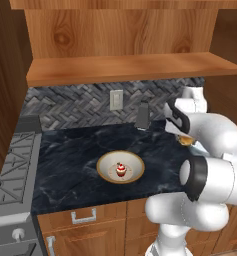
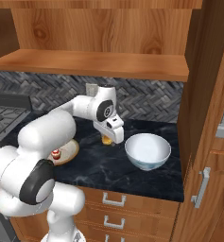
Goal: Pick both bowls and place them on the counter. Then place the cupcake in one bowl and place the bread in the other bowl.
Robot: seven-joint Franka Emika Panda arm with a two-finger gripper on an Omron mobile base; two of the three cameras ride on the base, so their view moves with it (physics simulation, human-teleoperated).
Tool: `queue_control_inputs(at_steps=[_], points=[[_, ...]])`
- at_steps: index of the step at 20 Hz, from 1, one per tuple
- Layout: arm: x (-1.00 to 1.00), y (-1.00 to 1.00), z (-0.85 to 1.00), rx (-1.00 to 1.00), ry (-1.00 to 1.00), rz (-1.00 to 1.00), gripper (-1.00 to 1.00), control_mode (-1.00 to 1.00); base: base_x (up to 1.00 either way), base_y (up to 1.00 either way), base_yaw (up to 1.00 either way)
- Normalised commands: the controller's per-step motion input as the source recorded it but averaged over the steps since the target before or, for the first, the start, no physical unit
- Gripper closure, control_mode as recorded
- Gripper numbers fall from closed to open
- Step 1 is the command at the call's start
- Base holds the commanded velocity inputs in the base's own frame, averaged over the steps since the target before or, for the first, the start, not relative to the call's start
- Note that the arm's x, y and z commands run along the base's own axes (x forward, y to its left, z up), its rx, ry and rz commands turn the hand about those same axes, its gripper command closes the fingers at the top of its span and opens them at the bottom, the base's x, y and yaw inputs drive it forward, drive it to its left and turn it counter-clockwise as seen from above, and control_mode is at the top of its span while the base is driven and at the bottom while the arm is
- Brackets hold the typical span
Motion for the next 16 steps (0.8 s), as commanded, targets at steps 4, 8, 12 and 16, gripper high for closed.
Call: queue_control_inputs(at_steps=[4,8,12,16], points=[[0.01,-0.46,0.25,0.00,0.00,-0.03,1.00,-1.00,0.00,0.00,0.00],[0.01,-0.49,0.05,0.00,0.00,-0.02,1.00,-1.00,0.00,0.00,0.00],[0.06,-0.53,0.00,0.00,0.00,-0.01,1.00,-1.00,0.00,0.00,0.00],[0.10,-0.55,-0.02,0.00,0.00,-0.01,1.00,-1.00,0.00,0.00,0.00]])
